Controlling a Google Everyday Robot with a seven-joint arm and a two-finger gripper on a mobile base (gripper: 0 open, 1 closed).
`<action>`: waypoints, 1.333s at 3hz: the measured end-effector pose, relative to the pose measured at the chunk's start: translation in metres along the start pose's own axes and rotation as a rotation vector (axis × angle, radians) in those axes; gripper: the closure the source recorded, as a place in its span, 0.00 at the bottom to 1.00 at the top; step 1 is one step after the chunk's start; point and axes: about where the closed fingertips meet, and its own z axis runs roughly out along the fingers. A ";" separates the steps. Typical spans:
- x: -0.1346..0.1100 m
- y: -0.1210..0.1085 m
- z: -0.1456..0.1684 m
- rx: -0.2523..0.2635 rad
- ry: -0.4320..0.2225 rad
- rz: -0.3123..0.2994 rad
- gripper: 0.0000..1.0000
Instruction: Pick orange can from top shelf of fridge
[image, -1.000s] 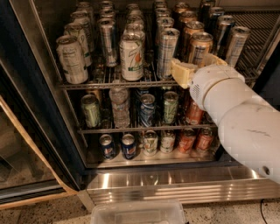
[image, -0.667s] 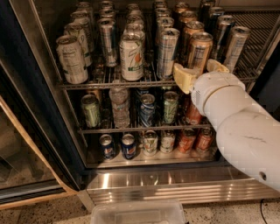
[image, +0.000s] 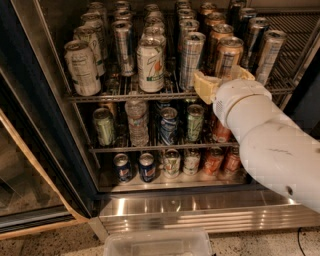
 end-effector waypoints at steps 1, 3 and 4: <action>-0.003 0.006 0.008 -0.014 -0.014 -0.003 0.38; -0.006 0.002 0.006 0.037 -0.034 -0.031 0.38; -0.003 -0.001 0.003 0.065 -0.031 -0.028 0.38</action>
Offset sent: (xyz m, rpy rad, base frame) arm 0.0101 0.0038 0.0058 -0.0344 -0.0461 -0.0367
